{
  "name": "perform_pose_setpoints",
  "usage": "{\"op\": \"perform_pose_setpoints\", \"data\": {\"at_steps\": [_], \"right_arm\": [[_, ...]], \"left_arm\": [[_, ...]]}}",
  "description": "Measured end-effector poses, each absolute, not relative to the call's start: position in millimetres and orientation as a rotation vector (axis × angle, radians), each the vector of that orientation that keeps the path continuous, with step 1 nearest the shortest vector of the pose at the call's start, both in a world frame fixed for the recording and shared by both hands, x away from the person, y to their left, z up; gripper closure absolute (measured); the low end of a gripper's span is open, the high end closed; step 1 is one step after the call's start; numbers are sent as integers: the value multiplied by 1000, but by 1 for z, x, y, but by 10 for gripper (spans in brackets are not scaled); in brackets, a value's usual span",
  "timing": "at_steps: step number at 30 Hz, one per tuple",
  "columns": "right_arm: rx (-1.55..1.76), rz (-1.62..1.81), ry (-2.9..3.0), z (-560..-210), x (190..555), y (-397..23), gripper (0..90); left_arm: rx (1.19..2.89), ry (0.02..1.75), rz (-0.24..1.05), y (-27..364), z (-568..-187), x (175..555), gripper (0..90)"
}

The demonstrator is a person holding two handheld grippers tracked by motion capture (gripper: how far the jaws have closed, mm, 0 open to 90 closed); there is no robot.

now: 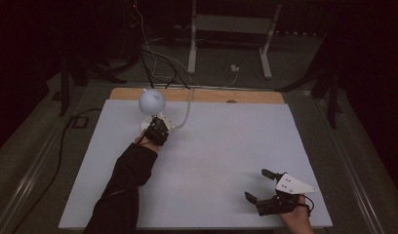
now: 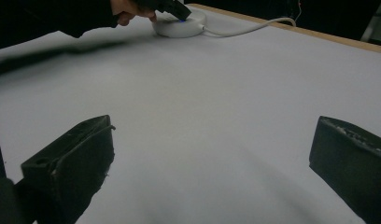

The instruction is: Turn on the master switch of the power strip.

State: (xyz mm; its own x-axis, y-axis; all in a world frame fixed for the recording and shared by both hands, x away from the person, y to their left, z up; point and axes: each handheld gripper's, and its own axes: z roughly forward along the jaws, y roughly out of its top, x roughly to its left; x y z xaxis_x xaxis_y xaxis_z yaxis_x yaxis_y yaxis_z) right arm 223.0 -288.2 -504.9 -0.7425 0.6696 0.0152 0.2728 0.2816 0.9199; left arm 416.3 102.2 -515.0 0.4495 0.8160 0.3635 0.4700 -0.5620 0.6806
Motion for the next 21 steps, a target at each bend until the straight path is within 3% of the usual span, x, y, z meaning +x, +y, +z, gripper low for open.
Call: {"op": "perform_pose_setpoints", "data": {"at_steps": [10, 21], "right_arm": [[856, 1450, 2180, -505, 223, -288, 1], [862, 1449, 2169, -504, 224, -290, 1]], "left_arm": [[2261, 1053, 915, 103, -511, 418, 900], [2158, 1073, 831, 112, -491, 414, 900]]}}
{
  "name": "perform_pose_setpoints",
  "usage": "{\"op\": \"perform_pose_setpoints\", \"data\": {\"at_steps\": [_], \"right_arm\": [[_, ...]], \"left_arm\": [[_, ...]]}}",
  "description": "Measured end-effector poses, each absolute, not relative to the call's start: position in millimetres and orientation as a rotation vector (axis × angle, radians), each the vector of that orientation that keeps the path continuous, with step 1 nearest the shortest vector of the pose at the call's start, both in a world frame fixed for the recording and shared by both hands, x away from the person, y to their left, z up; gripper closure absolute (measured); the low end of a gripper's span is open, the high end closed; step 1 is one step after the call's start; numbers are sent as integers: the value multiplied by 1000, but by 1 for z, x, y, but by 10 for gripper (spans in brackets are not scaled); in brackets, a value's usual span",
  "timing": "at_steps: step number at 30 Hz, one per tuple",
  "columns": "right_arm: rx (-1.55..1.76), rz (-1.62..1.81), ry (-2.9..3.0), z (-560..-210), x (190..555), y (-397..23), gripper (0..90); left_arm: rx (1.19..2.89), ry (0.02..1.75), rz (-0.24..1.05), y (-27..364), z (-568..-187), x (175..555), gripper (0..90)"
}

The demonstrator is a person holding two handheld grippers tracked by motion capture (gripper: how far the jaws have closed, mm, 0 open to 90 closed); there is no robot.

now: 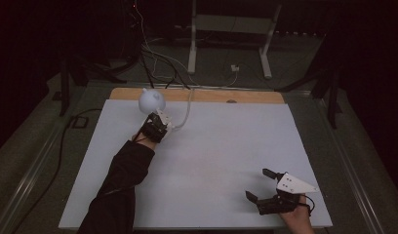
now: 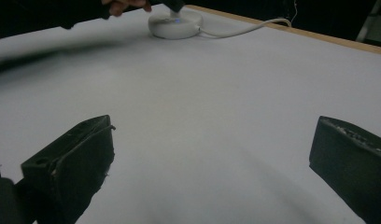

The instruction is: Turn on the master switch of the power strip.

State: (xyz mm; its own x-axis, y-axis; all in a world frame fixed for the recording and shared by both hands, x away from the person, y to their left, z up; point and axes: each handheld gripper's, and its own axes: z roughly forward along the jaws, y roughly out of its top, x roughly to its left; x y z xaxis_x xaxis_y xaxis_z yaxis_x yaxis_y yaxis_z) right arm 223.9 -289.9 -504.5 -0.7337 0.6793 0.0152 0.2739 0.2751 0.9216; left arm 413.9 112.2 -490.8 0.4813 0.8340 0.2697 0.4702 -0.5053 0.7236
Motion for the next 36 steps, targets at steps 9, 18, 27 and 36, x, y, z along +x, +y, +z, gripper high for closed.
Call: {"op": "perform_pose_setpoints", "data": {"at_steps": [9, 18, 27, 36], "right_arm": [[861, 1452, 2167, -504, 223, -290, 1], [855, 1455, 2164, -503, 223, -289, 1], [858, 1456, 2167, -503, 223, -289, 1], [861, 1458, 2169, -504, 224, -289, 0]], "left_arm": [[2138, 1058, 783, 113, -479, 405, 894], [2115, 1086, 681, 115, -471, 397, 523], [2124, 1078, 542, 115, -465, 392, 102], [2135, 1000, 369, 116, -455, 383, 2]]}}
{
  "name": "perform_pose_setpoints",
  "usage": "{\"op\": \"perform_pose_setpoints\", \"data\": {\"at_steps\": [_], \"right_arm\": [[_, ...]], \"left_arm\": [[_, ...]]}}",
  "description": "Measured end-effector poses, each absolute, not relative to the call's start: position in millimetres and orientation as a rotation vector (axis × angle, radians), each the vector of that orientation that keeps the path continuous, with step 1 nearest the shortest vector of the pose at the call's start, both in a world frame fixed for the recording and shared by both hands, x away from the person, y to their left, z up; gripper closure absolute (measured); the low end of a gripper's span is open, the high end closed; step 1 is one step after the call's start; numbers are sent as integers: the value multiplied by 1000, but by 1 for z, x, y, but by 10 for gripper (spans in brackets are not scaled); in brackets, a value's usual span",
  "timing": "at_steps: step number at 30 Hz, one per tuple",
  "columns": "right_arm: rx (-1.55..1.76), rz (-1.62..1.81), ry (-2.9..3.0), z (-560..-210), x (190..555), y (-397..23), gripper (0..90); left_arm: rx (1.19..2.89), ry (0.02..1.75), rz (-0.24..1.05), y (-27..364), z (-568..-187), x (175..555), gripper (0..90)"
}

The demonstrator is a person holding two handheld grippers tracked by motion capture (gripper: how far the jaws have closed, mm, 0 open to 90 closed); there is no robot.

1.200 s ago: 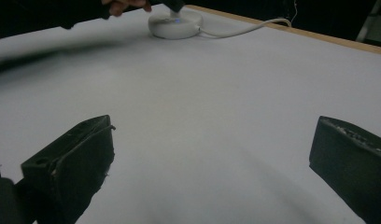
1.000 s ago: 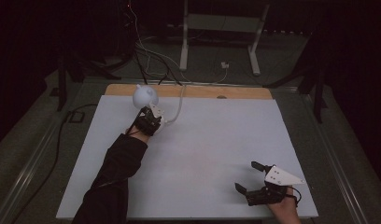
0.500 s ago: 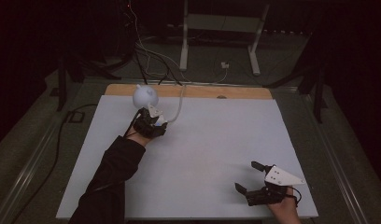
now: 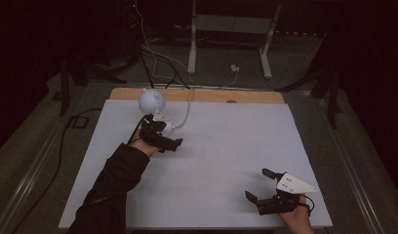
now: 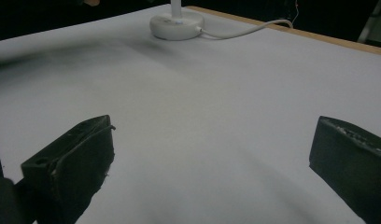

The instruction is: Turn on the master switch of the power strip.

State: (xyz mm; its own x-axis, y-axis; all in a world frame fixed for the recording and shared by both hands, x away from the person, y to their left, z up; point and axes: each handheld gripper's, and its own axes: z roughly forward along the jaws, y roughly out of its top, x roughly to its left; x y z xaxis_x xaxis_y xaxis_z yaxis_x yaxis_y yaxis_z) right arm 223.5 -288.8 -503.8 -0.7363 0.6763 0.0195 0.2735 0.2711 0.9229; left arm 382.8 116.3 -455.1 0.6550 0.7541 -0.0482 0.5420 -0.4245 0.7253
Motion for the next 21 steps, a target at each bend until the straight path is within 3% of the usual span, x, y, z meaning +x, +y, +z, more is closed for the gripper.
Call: {"op": "perform_pose_setpoints", "data": {"at_steps": [6, 21], "right_arm": [[858, 1457, 2166, -503, 223, -289, 1], [856, 1454, 2164, -503, 223, -288, 1]], "left_arm": [[2124, 948, 272, 119, -448, 376, 2], [2164, 883, 295, 139, -450, 339, 2]]}}
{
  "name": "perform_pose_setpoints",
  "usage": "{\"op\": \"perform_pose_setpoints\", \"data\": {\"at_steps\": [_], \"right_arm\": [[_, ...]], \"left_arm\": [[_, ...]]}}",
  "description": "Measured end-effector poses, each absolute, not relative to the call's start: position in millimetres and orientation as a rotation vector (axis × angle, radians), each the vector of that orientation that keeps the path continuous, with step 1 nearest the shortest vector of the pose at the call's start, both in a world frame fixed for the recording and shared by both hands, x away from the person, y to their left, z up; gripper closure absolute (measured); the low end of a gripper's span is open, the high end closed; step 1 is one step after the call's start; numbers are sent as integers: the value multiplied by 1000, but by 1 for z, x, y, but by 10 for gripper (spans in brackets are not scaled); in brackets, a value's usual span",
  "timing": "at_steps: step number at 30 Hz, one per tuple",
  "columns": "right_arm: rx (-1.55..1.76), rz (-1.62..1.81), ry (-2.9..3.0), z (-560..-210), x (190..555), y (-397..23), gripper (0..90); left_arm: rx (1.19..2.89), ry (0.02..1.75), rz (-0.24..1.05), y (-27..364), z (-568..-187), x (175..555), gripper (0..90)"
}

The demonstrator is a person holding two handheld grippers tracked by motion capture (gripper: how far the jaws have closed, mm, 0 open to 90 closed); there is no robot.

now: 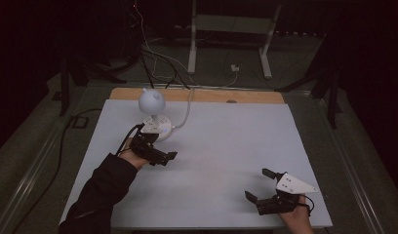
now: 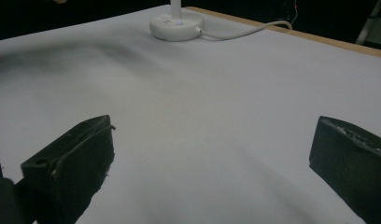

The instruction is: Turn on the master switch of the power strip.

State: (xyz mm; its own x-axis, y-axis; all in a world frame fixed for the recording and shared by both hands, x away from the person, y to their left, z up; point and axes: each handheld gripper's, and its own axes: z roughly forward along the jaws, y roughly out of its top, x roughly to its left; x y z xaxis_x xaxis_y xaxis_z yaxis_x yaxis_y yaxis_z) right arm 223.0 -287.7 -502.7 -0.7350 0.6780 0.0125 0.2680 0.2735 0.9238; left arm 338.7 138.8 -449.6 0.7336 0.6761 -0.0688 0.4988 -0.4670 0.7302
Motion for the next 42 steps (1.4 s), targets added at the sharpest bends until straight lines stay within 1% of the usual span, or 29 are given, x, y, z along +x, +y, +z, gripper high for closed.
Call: {"op": "perform_pose_setpoints", "data": {"at_steps": [2, 13, 20, 26, 28, 30, 32, 34, 38, 42], "right_arm": [[857, 1453, 2165, -503, 223, -288, 1], [857, 1447, 2166, -503, 223, -287, 1], [856, 1446, 2168, -503, 222, -286, 1], [854, 1445, 2171, -503, 222, -286, 1], [855, 1444, 2171, -503, 222, -286, 1], [854, 1444, 2172, -503, 222, -286, 1], [856, 1444, 2172, -503, 223, -287, 1], [860, 1443, 2174, -504, 223, -286, 1], [859, 1442, 2178, -504, 223, -286, 1], [861, 1440, 2181, -504, 223, -287, 1]], "left_arm": [[2161, 879, 280, 143, -452, 333, 2], [2160, 865, 290, 153, -463, 303, 3], [2151, 899, 312, 160, -474, 288, 3], [2178, 912, 294, 164, -488, 277, 3], [2194, 917, 322, 166, -493, 273, 3], [2186, 927, 305, 170, -498, 270, 3], [2180, 916, 331, 174, -504, 266, 3], [2191, 912, 324, 177, -508, 262, 2], [2167, 931, 368, 187, -515, 254, 3], [2128, 946, 380, 195, -518, 246, 3]]}}
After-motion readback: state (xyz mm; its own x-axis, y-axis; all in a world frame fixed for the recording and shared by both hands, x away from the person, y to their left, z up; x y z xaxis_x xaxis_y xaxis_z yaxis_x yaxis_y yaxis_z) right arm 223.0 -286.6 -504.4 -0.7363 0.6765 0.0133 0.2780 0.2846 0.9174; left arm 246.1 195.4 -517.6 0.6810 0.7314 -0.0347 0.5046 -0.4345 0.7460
